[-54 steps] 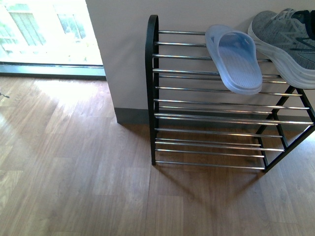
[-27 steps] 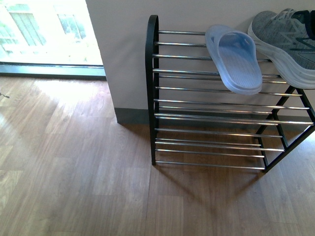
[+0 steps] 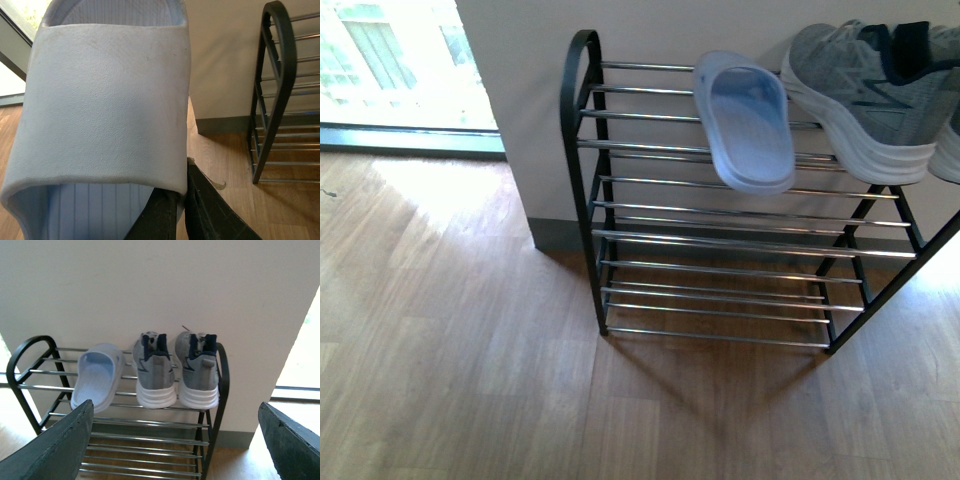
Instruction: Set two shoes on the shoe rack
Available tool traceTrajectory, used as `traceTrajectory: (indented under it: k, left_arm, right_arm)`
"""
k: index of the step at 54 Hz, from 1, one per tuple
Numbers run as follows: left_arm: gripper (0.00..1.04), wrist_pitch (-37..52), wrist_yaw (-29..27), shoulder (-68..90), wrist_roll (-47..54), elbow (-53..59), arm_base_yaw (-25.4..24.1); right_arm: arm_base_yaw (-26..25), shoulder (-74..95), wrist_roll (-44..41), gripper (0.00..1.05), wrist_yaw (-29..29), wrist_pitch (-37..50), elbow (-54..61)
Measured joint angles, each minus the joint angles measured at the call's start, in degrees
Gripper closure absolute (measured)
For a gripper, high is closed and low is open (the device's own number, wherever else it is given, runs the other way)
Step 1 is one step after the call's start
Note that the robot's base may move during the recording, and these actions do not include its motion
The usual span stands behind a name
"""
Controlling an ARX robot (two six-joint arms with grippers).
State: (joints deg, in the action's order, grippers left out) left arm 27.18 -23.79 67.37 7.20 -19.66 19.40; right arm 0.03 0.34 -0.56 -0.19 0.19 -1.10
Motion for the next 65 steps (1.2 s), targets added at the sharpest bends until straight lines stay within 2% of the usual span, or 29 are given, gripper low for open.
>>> traceTrajectory:
  k: [37,43,46,48,56,61,65]
  left_arm:
    - [1.03,0.0,-0.1,0.0,-0.1,0.0,0.1]
    - [1.03,1.8,-9.3,3.1,-8.7,-1.4,0.5]
    - [1.03,1.6,-9.0,5.3,-12.8,-3.0,-0.5]
    - [1.03,1.7,-8.1,7.2,-14.6,-4.5,-1.4]
    - [1.03,0.3,6.2,20.6,-22.7,-17.0,-6.5]
    - [1.03,-0.2,10.5,27.0,-24.8,-23.2,-7.9]
    - [1.03,-0.6,16.5,34.2,-28.2,-30.5,-8.7]
  right_arm:
    - [0.0,0.0,0.1,0.09,0.4,-0.2,0.0]
    - [0.0,0.0,0.1,0.09,0.4,-0.2,0.0]
    - [0.0,-0.1,0.1,0.09,0.4,-0.2,0.0]
    - [0.0,-0.1,0.1,0.09,0.4,-0.2,0.0]
    - [0.0,0.0,0.1,0.09,0.3,-0.2,0.0]
    - [0.0,-0.1,0.1,0.09,0.3,-0.2,0.0]
    - [0.0,0.0,0.1,0.09,0.3,-0.2,0.0]
